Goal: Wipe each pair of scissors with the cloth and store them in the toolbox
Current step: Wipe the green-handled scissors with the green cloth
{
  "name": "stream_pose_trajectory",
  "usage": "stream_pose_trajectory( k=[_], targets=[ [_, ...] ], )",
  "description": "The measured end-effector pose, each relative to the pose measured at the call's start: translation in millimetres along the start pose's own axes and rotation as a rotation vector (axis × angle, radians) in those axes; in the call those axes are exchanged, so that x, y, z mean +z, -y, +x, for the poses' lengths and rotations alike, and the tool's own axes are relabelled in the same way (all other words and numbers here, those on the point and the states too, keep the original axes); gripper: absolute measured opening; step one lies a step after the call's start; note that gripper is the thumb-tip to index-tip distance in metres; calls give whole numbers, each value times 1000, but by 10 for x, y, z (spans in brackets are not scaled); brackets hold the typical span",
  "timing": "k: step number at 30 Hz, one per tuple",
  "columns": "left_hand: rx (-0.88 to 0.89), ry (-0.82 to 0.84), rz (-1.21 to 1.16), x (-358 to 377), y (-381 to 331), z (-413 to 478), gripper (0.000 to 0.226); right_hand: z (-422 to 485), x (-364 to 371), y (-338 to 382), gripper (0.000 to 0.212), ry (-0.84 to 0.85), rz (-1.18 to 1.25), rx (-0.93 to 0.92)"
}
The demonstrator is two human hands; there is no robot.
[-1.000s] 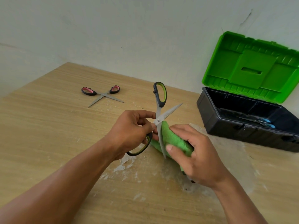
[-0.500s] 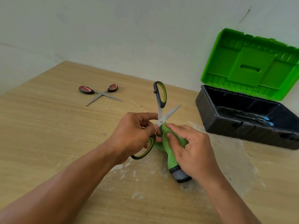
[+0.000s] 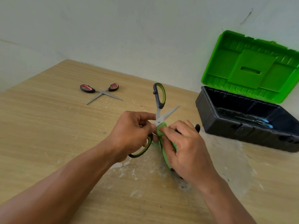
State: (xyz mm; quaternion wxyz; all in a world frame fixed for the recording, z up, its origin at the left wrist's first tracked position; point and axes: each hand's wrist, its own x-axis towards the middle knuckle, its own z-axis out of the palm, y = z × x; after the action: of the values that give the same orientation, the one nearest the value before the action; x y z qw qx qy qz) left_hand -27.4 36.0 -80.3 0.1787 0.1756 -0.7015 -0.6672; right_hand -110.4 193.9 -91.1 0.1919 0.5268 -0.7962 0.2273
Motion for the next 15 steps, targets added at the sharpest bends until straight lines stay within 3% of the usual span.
stream_pose_trajectory(
  k=[3,6,11,15],
  targets=[
    [-17,1,-21,-29,-6,8,24,-54,-19,-38,22,5,37,-30],
    [-14,66,-3,-6,-22,8,25,20,8,-98,24,-102,72,12],
    [-29,74,2,-66,-7,24,27,-30,-2,-174,22,3,149,-93],
    [-20,102,-17,-62,-14,51,25,34,1,-203,24,-100,136,-54]
  ],
)
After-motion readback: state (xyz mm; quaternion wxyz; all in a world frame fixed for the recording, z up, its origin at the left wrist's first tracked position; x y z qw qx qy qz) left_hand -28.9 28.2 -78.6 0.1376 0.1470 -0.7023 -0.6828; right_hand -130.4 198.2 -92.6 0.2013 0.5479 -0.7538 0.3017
